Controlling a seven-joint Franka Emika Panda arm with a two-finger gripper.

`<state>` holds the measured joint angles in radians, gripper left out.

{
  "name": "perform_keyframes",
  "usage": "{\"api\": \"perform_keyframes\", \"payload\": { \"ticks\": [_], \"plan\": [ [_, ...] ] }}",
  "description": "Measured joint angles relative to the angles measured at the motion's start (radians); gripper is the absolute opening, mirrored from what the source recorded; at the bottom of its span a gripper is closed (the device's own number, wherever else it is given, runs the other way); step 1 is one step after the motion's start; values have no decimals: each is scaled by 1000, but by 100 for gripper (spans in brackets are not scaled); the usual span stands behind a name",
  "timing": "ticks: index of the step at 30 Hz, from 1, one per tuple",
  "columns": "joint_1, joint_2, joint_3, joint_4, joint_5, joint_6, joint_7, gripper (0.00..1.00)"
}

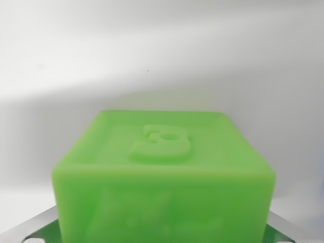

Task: Stack cube

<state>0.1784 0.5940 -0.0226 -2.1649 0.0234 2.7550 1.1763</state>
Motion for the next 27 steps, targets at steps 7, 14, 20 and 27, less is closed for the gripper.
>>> {"api": "perform_keyframes", "payload": {
  "ticks": [7, 14, 20, 27],
  "plan": [
    [0, -24, 0, -8, 0, -13, 0, 0],
    [0, -57, 0, -15, 0, -37, 0, 0],
    [0, -94, -1, -26, 0, -63, 0, 0],
    [1, -143, -1, -35, 0, -101, 0, 0]
  ]
}}
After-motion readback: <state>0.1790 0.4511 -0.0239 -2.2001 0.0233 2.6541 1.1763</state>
